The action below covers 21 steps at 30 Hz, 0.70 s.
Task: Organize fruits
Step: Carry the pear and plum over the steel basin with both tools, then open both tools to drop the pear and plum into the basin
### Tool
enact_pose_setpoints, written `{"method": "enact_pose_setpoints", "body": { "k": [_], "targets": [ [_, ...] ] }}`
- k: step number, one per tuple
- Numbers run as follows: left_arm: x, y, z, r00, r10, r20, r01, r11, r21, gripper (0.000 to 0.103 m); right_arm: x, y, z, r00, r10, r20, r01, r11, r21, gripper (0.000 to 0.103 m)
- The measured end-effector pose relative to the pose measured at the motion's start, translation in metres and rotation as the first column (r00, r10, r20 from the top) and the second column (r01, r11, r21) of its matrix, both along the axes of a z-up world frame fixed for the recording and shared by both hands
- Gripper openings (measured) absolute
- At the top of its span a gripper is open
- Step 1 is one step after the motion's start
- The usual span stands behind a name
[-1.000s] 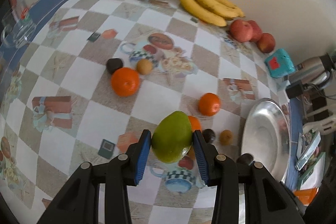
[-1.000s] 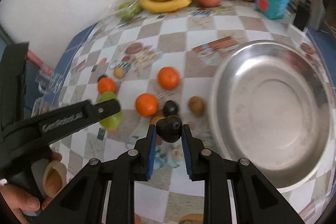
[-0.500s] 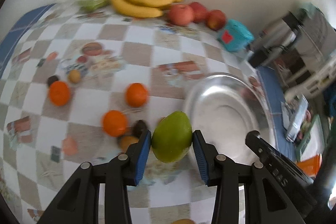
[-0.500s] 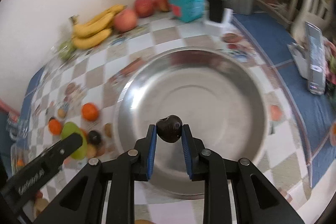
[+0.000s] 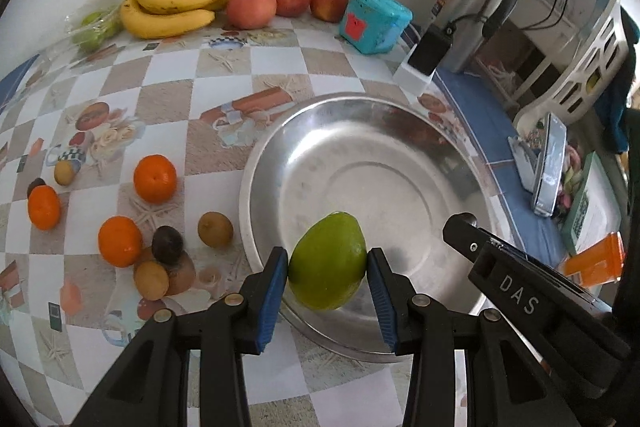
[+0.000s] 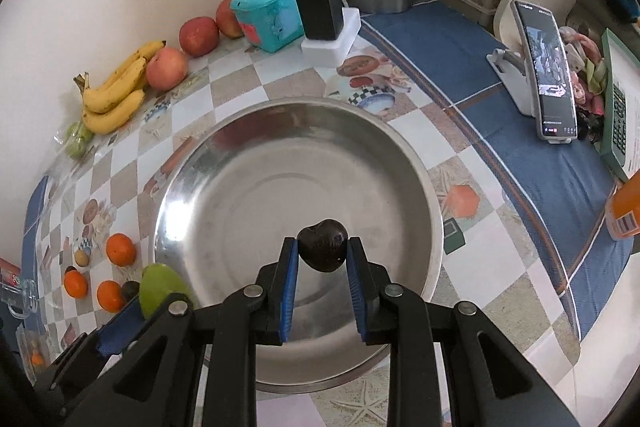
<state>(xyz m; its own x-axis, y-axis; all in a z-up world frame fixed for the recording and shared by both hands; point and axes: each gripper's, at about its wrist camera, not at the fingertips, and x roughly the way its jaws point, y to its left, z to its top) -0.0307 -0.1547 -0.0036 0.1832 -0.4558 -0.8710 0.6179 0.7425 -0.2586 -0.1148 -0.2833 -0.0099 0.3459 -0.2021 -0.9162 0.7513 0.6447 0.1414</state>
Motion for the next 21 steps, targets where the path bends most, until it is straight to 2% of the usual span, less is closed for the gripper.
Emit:
{"method": "enact_pose_setpoints", "body": {
  "k": [10, 12, 14, 18, 21],
  "targets": [
    [0.0014, -0.0019, -0.0090, 1.000, 0.005, -0.021, -0.005, 1.000, 0.026, 0.045, 0.0000, -0.0010, -0.0098, 1.000, -0.010, -0.026, 0.011, 1.000, 0.026, 0.027],
    [0.0019, -0.0011, -0.0061, 1.000, 0.010, -0.014, -0.009, 1.000, 0.022, 0.045, -0.0003, -0.0029, -0.0115, 0.999, -0.020, -0.027, 0.021, 0.999, 0.037, 0.032],
    [0.0030, -0.0009, -0.0043, 1.000, 0.010, -0.013, -0.010, 1.000, 0.014, 0.051, -0.0022, -0.0049, -0.0109, 0.999, -0.038, -0.031, 0.039, 0.999, 0.032, 0.045],
    [0.0037, -0.0012, -0.0033, 1.000, 0.010, -0.024, -0.010, 1.000, 0.008, 0.056, -0.0049, -0.0070, -0.0071, 0.998, -0.061, -0.021, 0.061, 0.998, 0.020, 0.048],
    [0.0034, -0.0007, 0.0001, 1.000, 0.012, -0.011, -0.012, 1.000, 0.010, 0.065, -0.0052, -0.0074, -0.0040, 0.998, -0.070, -0.011, 0.070, 0.998, 0.009, 0.057]
  ]
}}
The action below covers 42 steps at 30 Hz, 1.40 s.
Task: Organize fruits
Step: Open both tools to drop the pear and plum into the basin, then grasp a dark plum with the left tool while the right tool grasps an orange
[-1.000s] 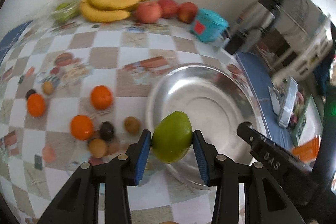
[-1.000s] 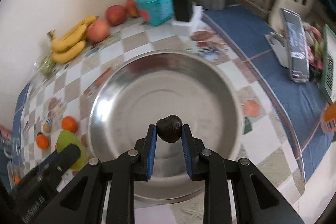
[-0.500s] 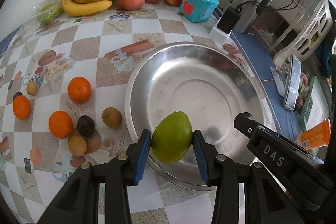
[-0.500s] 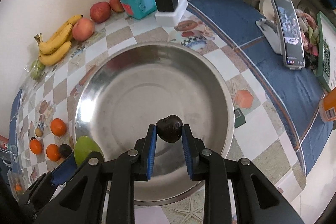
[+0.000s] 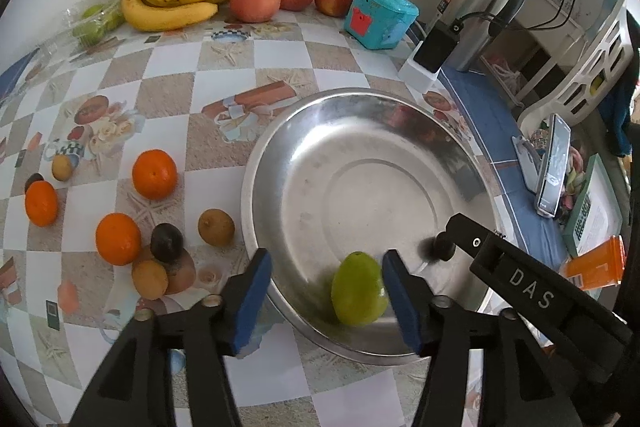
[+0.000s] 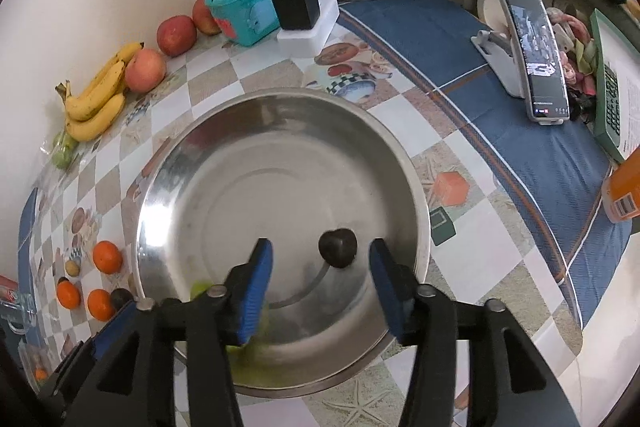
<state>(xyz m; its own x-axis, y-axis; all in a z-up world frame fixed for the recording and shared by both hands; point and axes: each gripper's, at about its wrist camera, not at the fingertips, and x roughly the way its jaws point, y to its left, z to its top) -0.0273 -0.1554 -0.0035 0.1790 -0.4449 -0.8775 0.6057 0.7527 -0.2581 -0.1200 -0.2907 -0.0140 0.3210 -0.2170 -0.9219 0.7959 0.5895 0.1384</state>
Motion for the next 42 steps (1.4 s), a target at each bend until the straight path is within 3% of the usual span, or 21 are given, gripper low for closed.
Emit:
{"method": "enact_pose_setpoints", "body": {
  "k": [4, 9, 16, 22, 27, 29, 34, 36, 37, 38, 42],
  "targets": [
    [0.001, 0.003, 0.006, 1.000, 0.009, 0.020, -0.009, 1.000, 0.001, 0.074, -0.002, -0.002, 0.005, 1.000, -0.017, 0.016, 0.017, 1.000, -0.014, 0.069],
    [0.009, 0.012, 0.008, 0.998, 0.056, 0.036, -0.057, 0.998, 0.023, 0.088, -0.004, -0.003, 0.007, 0.999, -0.029, 0.027, 0.029, 0.999, -0.021, 0.073],
    [0.031, 0.042, 0.008, 0.976, 0.217, 0.020, -0.217, 0.976, 0.026, 0.099, -0.003, -0.002, 0.008, 0.999, -0.024, 0.025, 0.025, 0.999, -0.022, 0.074],
    [0.049, 0.076, 0.013, 0.935, 0.349, 0.063, -0.351, 0.936, 0.020, 0.102, 0.005, 0.007, 0.008, 0.999, 0.025, 0.022, -0.024, 1.000, -0.018, 0.074],
    [0.062, 0.102, 0.017, 0.898, 0.436, 0.054, -0.436, 0.900, -0.007, 0.103, 0.014, 0.020, 0.009, 0.996, 0.083, 0.032, -0.083, 0.996, -0.021, 0.075],
    [0.067, 0.110, 0.017, 0.886, 0.462, 0.044, -0.462, 0.887, -0.005, 0.103, 0.018, 0.025, 0.010, 0.993, 0.110, 0.036, -0.109, 0.994, -0.027, 0.082],
    [0.071, 0.124, 0.016, 0.868, 0.488, 0.094, -0.494, 0.868, 0.055, 0.103, 0.029, 0.040, 0.012, 0.982, 0.182, 0.046, -0.179, 0.983, -0.051, 0.082],
    [0.074, 0.131, 0.017, 0.859, 0.500, 0.110, -0.509, 0.858, 0.067, 0.103, 0.031, 0.044, 0.013, 0.978, 0.200, 0.059, -0.197, 0.979, -0.053, 0.086],
    [0.075, 0.134, 0.018, 0.855, 0.505, 0.116, -0.514, 0.855, 0.067, 0.103, 0.032, 0.047, 0.014, 0.976, 0.206, 0.069, -0.203, 0.978, -0.055, 0.095],
    [0.076, 0.138, 0.020, 0.851, 0.509, 0.129, -0.520, 0.852, 0.066, 0.103, 0.033, 0.048, 0.016, 0.974, 0.212, 0.078, -0.207, 0.976, -0.059, 0.098],
    [0.080, 0.147, 0.026, 0.842, 0.509, 0.178, -0.526, 0.848, 0.065, 0.103, 0.036, 0.056, 0.021, 0.961, 0.241, 0.135, -0.234, 0.970, -0.071, 0.098]
  ]
}}
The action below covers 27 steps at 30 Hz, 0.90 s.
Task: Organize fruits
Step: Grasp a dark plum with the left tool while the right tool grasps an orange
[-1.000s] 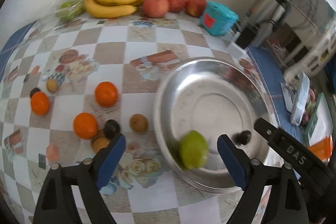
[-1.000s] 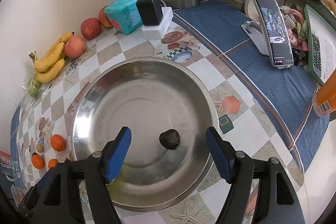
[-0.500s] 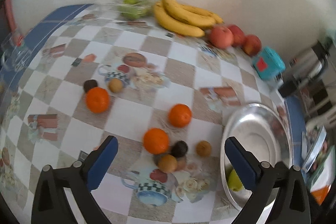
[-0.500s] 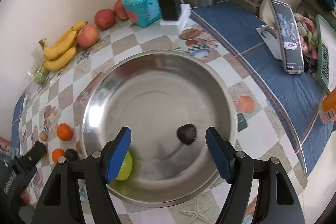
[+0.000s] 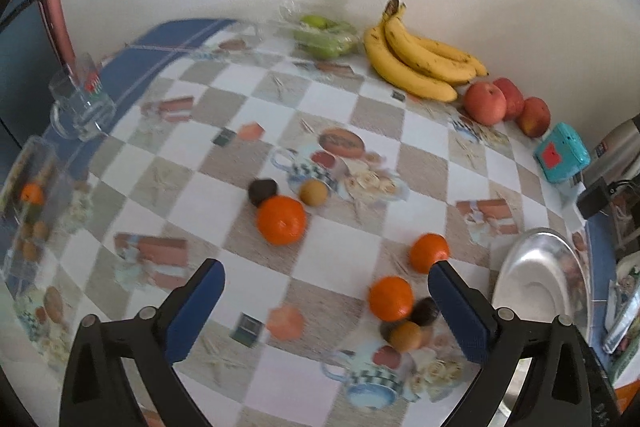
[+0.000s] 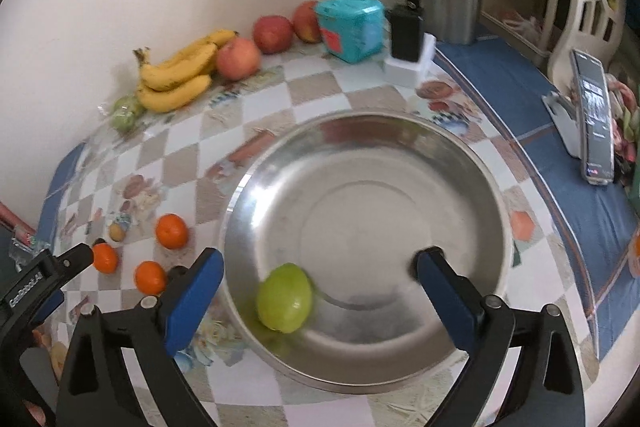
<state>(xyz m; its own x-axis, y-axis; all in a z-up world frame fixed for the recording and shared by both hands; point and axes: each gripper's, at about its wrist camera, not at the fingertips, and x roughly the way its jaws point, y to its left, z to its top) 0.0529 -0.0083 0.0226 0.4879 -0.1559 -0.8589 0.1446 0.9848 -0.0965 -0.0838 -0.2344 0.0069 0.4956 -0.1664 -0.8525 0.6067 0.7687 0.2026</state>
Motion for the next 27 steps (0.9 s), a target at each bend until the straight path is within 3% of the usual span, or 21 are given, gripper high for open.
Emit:
{"method": "enact_pose_setpoints", "body": {
  "k": [14, 27],
  "targets": [
    [0.026, 0.052, -0.006, 0.993, 0.103, -0.056, -0.105, 0.993, -0.045, 0.103, 0.017, 0.030, -0.002, 0.992, 0.126, 0.024, -0.127, 0.991, 0.043, 0.098],
    [0.053, 0.077, -0.011, 0.987, 0.144, -0.076, -0.150, 0.985, -0.085, 0.103, 0.053, 0.065, 0.002, 0.968, 0.251, 0.034, -0.250, 0.968, -0.022, 0.098]
  ]
}}
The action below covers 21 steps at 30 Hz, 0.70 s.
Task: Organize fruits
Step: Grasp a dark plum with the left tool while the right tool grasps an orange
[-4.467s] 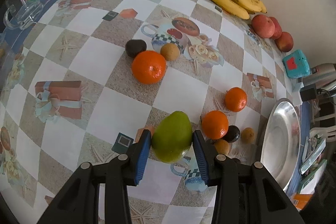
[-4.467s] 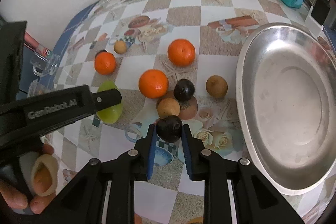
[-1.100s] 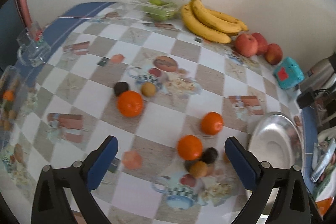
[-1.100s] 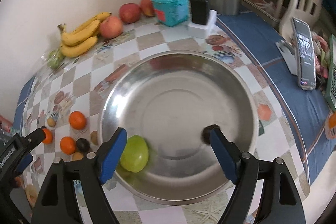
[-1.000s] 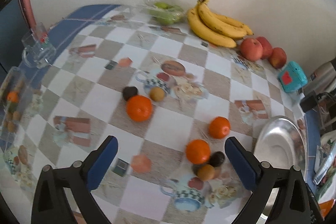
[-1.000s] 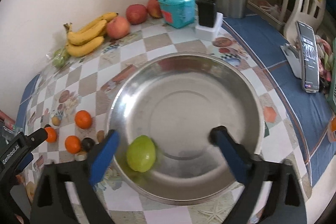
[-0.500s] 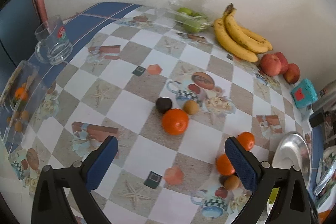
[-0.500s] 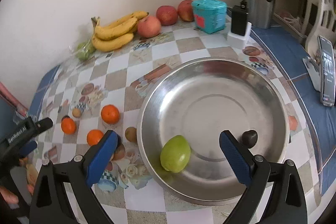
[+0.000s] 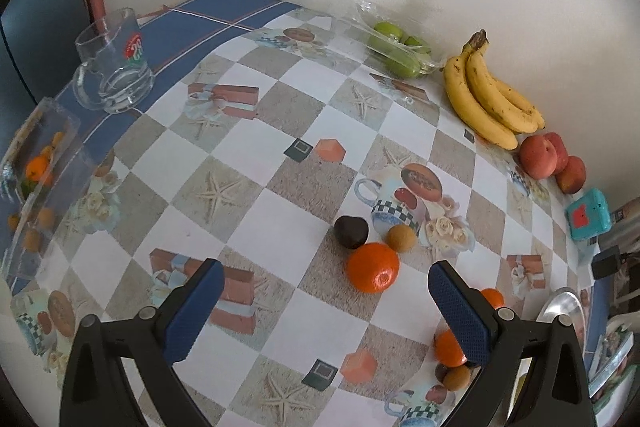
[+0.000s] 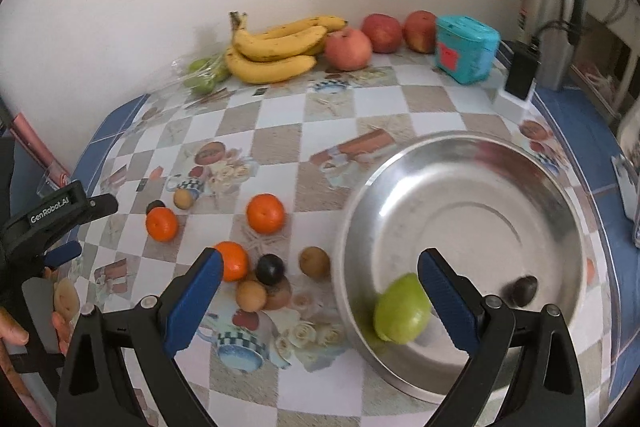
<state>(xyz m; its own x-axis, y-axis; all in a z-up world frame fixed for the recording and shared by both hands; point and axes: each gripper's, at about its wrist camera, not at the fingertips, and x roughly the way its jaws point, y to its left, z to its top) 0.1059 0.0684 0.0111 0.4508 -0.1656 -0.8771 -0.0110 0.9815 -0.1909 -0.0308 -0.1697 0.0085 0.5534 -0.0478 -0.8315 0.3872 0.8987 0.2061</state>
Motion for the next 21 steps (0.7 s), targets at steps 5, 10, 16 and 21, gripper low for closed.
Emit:
{"method": "enact_pose_setpoints", "body": {
  "k": [5, 10, 16, 21],
  "targets": [
    [0.008, -0.003, -0.002, 1.000, -0.011, 0.010, 0.011, 1.000, -0.007, 0.103, 0.018, 0.008, -0.001, 1.000, 0.027, 0.008, -0.027, 1.000, 0.003, 0.098],
    [0.021, -0.008, -0.007, 1.000, -0.026, 0.007, 0.026, 0.999, -0.021, 0.103, 0.036, 0.013, -0.003, 1.000, 0.028, -0.007, -0.028, 0.999, -0.016, 0.098],
    [0.037, -0.009, -0.026, 0.998, -0.035, -0.050, 0.034, 0.999, -0.033, 0.098, 0.058, 0.014, -0.008, 1.000, 0.008, -0.024, -0.009, 0.999, -0.050, 0.098],
    [0.048, -0.010, -0.043, 0.995, -0.036, -0.097, 0.029, 0.997, -0.068, 0.090, 0.073, 0.018, -0.018, 0.998, 0.050, -0.044, -0.052, 0.997, -0.062, 0.098]
  ]
}}
